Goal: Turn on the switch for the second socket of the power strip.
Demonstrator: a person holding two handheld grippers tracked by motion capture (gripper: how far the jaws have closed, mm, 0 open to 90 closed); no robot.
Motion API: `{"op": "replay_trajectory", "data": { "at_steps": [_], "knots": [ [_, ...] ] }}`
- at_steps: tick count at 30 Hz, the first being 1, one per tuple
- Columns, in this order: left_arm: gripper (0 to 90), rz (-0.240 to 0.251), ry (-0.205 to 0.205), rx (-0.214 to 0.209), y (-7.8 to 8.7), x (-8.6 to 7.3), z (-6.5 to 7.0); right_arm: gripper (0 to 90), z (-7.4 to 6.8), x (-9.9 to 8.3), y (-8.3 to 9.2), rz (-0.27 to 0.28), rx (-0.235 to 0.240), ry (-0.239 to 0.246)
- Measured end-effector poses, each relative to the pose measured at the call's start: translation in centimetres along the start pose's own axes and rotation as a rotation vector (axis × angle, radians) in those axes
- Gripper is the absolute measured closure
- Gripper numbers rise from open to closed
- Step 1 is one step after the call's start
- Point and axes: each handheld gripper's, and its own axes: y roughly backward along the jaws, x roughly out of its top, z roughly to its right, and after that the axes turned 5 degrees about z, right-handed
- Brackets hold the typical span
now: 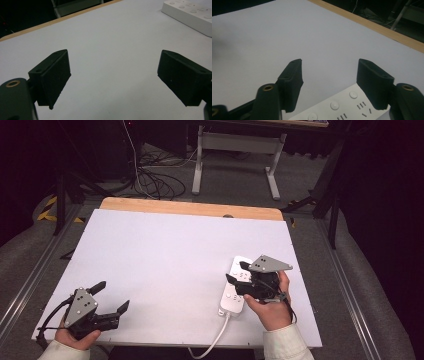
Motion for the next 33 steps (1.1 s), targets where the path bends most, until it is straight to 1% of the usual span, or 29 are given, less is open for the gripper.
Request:
{"op": "replay_trajectory", "data": {
  "at_steps": [2,5,8,9,11,17,25,27,28,29,32,33],
  "knots": [
    [11.6,-0.002,0.004,-0.002,0.0,0.0,0.0,33.5,-0.1,0.1,0.4,0.010,0.007,0.004],
    [11.7,0.000,-0.002,0.002,0.1,0.0,0.0,29.7,-0.2,0.2,1.1,0.030,0.013,0.008],
    [11.6,0.002,0.005,0.002,0.1,0.0,0.0,25.6,-0.2,0.2,1.6,0.032,0.021,0.021],
    [11.6,0.000,0.000,0.002,0.1,0.0,0.0,24.9,-0.2,0.1,1.7,0.030,0.017,0.031],
    [11.6,0.000,0.006,0.001,0.1,0.0,0.0,23.5,-0.1,0.0,2.0,0.032,0.016,0.033],
    [11.7,-0.003,0.008,-0.001,0.2,0.1,-0.1,21.7,0.5,-1.1,2.9,0.057,0.032,-0.005],
    [11.6,0.006,0.017,-0.002,0.4,0.1,0.0,21.5,1.3,-2.8,3.9,0.089,0.048,-0.026],
    [11.6,0.014,0.022,0.003,0.5,0.0,0.0,20.9,1.5,-3.1,4.0,0.089,0.054,-0.032],
    [11.6,0.015,0.014,0.010,0.6,0.0,0.0,20.2,1.6,-3.3,4.1,0.088,0.062,-0.035],
    [11.6,0.019,0.018,0.011,0.6,0.0,0.0,19.9,1.7,-3.6,4.1,0.086,0.065,-0.034],
    [11.6,0.022,0.024,0.012,0.7,0.0,0.0,19.1,1.9,-4.3,4.3,0.083,0.071,-0.039],
    [11.6,0.021,0.020,0.012,0.8,0.0,0.0,18.9,2.0,-4.6,4.3,0.081,0.074,-0.041]
  ]
}}
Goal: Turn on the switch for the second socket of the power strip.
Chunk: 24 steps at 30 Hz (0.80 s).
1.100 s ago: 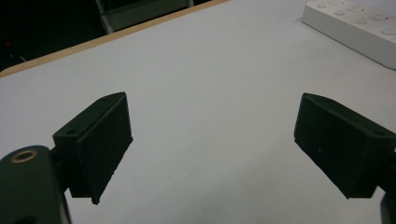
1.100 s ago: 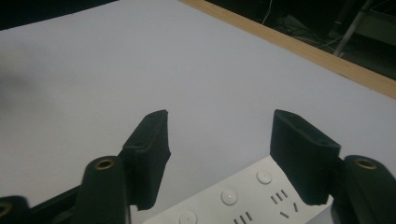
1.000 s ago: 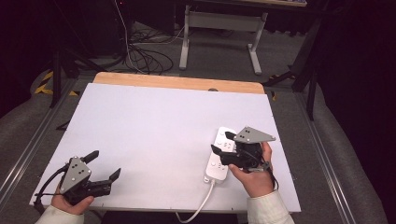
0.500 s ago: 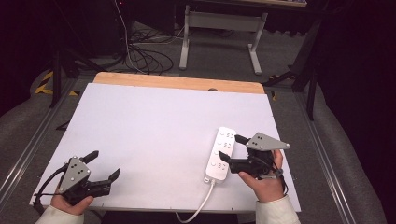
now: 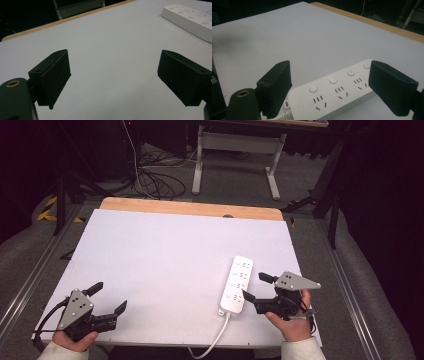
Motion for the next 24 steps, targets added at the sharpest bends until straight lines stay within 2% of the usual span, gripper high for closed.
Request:
{"op": "replay_trajectory", "data": {
  "at_steps": [11,18,24],
  "knots": [
    [11.6,0.005,0.013,0.005,0.6,-0.2,0.0,12.8,1.0,-2.8,0.6,-0.021,0.031,-0.013],
    [11.6,0.004,0.003,0.005,0.7,-0.3,0.0,9.6,1.7,-4.4,0.6,-0.042,0.032,-0.047],
    [11.6,0.007,0.005,0.009,0.8,-0.4,0.0,8.6,2.0,-5.5,0.7,-0.026,0.039,-0.047]
  ]
}}
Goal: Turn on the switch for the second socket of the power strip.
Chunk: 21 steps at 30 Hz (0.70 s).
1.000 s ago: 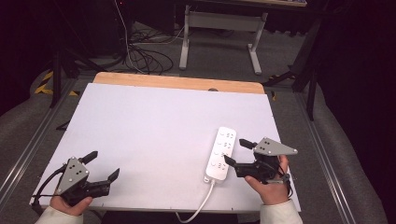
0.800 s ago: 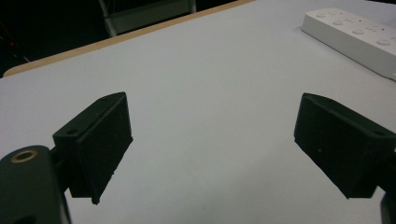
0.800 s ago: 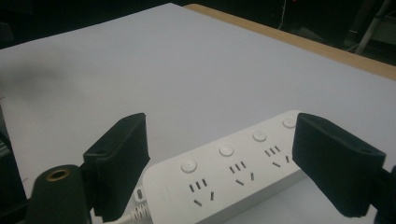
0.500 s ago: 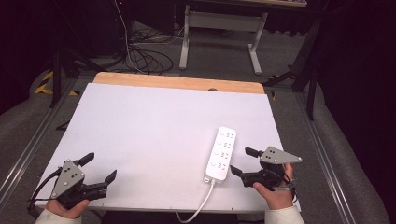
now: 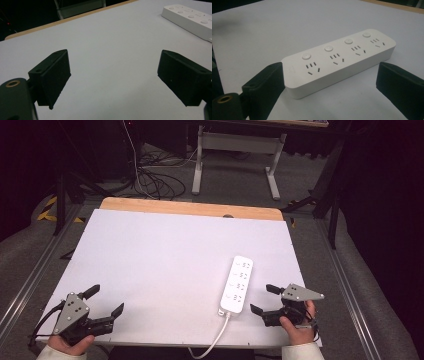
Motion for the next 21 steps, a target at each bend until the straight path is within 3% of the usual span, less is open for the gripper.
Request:
{"op": "replay_trajectory", "data": {
  "at_steps": [3,9,14,21],
  "knots": [
    [11.6,0.000,-0.001,-0.001,0.0,0.0,0.0,8.6,0.2,-0.8,0.0,-0.005,-0.008,0.017],
    [11.2,-0.004,-0.008,-0.003,-0.1,-0.2,-0.1,8.6,0.6,-2.0,-0.2,-0.049,-0.013,0.005],
    [10.7,-0.003,0.005,-0.006,-0.6,-0.3,-0.1,9.8,1.2,-2.2,-0.1,-0.026,0.012,-0.031],
    [10.7,0.006,0.012,0.001,-0.8,-0.4,-0.3,10.1,0.9,-2.2,0.0,-0.032,-0.029,0.045]
  ]
}}
